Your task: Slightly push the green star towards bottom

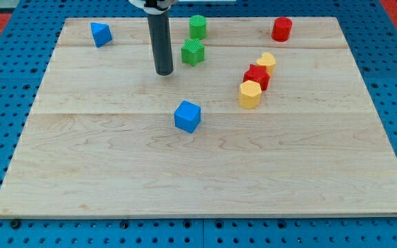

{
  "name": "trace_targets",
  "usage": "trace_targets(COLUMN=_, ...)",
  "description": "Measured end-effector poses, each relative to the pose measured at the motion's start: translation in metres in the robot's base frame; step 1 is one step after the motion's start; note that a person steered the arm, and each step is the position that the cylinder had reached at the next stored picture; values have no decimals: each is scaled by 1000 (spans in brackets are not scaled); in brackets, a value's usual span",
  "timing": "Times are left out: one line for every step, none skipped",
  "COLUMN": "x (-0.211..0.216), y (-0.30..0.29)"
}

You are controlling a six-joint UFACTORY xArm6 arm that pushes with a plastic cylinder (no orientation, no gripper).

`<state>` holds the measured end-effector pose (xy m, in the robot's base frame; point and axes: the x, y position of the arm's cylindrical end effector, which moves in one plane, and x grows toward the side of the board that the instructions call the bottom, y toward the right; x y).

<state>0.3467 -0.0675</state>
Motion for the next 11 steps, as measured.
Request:
trace_targets(x=8, y=13)
trace_targets(x=14, y=95)
trace_targets(x=14, y=120)
trace_targets(x=-13, y=141)
trace_targets(x=-54, y=175)
trace_targets(x=-79, y=131)
trace_targets(x=-73, y=70)
trace_targets(x=-66, y=61)
trace_targets(x=-67, y=61)
trace_targets(x=-67, y=61)
trace_targets(x=-67, y=61)
